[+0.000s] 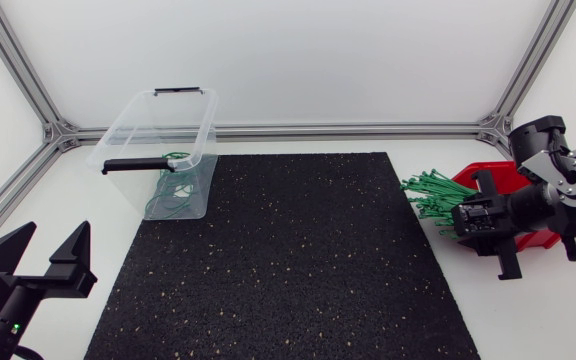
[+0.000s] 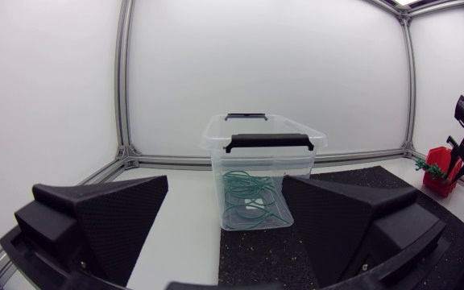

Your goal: Take a green cable tie from the red box, thread the tail through the head to close it, then place it in the transparent bin on the left.

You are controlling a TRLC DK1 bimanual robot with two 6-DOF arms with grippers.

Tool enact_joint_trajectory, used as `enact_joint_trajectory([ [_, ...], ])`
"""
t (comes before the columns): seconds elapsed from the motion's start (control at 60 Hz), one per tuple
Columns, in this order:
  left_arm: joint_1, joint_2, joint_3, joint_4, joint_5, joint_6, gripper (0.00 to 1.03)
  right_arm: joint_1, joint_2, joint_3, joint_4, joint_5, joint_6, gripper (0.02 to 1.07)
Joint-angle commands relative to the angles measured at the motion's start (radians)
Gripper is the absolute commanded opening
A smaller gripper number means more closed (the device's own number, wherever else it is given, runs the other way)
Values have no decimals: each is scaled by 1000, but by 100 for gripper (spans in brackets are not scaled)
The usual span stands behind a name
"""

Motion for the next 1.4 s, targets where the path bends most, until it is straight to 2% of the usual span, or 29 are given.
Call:
enact_joint_trajectory([
  [0.0, -6, -4, -37, -24, 4, -26, 99, 7, 22, -31, 9, 8, -5, 36],
  [0.05, -6, -4, -37, -24, 4, -26, 99, 7, 25, -31, 11, 10, -6, 30],
  [0.483, -6, -4, -37, -24, 4, -26, 99, -1, 13, -38, 23, 8, -16, 26],
  [0.717, -6, -4, -37, -24, 4, -26, 99, -2, -23, -34, 3, 7, -28, 20],
  [1.067, -6, -4, -37, -24, 4, -26, 99, -4, -59, -26, -28, 4, -36, 19],
  [1.383, -7, -4, -37, -24, 4, -26, 99, -7, -44, -48, -3, 10, -48, 19],
])
